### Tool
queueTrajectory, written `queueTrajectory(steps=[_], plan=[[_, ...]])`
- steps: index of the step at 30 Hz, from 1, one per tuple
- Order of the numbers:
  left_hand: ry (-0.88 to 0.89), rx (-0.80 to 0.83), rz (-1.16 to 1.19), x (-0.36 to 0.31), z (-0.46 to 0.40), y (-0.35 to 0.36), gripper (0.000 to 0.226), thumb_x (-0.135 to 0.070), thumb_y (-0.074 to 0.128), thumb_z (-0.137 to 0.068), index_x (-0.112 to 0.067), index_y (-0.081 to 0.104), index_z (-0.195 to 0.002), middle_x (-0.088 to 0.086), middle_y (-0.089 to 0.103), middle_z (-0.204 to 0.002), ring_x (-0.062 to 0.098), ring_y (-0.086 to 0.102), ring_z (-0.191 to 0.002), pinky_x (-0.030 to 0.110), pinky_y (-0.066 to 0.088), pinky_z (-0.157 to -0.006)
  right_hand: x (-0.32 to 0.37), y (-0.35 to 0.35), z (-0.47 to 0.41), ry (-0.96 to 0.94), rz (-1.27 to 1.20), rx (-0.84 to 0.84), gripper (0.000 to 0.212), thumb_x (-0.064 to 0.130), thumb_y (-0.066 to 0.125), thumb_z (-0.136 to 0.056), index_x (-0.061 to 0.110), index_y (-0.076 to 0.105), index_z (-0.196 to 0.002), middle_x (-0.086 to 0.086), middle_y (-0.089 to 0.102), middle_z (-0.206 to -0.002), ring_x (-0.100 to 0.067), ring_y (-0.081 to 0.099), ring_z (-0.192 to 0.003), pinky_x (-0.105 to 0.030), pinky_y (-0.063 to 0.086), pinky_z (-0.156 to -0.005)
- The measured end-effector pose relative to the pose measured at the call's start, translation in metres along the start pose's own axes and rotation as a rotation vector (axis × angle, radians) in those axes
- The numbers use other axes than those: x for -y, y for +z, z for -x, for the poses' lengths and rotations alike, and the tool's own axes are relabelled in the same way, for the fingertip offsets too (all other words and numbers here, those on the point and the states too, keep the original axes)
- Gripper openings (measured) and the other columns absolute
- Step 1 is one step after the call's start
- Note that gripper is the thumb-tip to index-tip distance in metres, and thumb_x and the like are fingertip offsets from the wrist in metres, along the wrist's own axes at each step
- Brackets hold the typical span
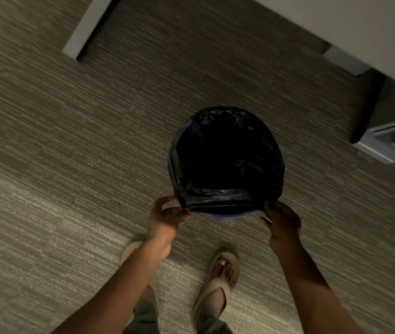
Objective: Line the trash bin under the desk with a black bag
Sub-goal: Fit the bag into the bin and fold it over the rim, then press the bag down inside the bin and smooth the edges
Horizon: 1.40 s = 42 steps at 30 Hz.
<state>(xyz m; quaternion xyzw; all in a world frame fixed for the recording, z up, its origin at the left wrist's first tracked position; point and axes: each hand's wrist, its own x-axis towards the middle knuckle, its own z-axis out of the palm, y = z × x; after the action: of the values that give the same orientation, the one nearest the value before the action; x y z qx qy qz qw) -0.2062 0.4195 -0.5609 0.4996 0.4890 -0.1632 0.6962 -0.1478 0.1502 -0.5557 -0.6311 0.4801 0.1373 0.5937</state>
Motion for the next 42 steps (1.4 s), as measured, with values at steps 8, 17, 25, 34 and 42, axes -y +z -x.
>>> queueTrajectory(steps=[8, 17, 25, 34, 42], plan=[[0.007, -0.001, -0.200, 0.010, -0.006, -0.003, 0.048, 0.008, 0.082, -0.079, -0.026, 0.060, -0.105, 0.010, 0.077, -0.095, 0.015, 0.078, -0.078, 0.023, 0.060, -0.066, -0.018, -0.011, -0.002, -0.015, 0.228, 0.015, 0.022, -0.003, 0.073, -0.089, 0.002, 0.072, -0.110, -0.011, 0.071, -0.082, -0.021, 0.066, -0.068, -0.031, 0.049, -0.056], [0.032, -0.092, -0.369, -0.009, -0.019, 0.003, 0.039, -0.001, 0.081, -0.083, -0.010, 0.062, -0.116, 0.009, 0.076, -0.101, 0.028, 0.073, -0.097, 0.029, 0.058, -0.074, -0.005, 0.015, -0.007, 0.052, 0.071, 0.097, 0.022, -0.013, 0.069, -0.089, 0.009, 0.071, -0.093, -0.013, 0.074, -0.091, -0.020, 0.073, -0.076, -0.025, 0.061, -0.061], [1.225, -0.146, -0.762, -0.041, 0.018, 0.025, 0.044, -0.021, 0.057, -0.098, -0.013, 0.055, -0.141, 0.004, 0.052, -0.145, 0.014, 0.047, -0.140, 0.025, 0.045, -0.112, 0.036, 0.005, -0.001, -0.664, 0.509, -0.368, 0.036, 0.022, 0.058, -0.101, 0.015, 0.060, -0.136, -0.011, 0.067, -0.129, -0.032, 0.065, -0.117, -0.020, 0.048, -0.081], [0.785, 0.370, -1.846, -0.066, -0.018, 0.091, 0.056, -0.039, 0.048, -0.104, -0.020, 0.040, -0.157, 0.006, 0.049, -0.158, 0.031, 0.043, -0.148, 0.044, 0.032, -0.120, 0.091, 0.067, -0.024, -1.345, 1.964, 0.243, 0.072, 0.057, 0.033, -0.101, 0.024, 0.022, -0.164, -0.013, 0.007, -0.174, -0.035, -0.011, -0.160, -0.070, 0.000, -0.122], [0.237, 0.543, -2.151, -0.072, -0.033, 0.088, 0.057, -0.043, 0.047, -0.104, -0.013, 0.047, -0.152, 0.012, 0.049, -0.157, 0.037, 0.047, -0.145, 0.049, 0.043, -0.112, 0.093, 0.058, -0.039, -1.077, 2.221, 0.240, 0.107, 0.083, 0.042, -0.084, 0.031, -0.004, -0.165, -0.015, -0.003, -0.174, -0.038, -0.018, -0.158, -0.077, -0.012, -0.116]])
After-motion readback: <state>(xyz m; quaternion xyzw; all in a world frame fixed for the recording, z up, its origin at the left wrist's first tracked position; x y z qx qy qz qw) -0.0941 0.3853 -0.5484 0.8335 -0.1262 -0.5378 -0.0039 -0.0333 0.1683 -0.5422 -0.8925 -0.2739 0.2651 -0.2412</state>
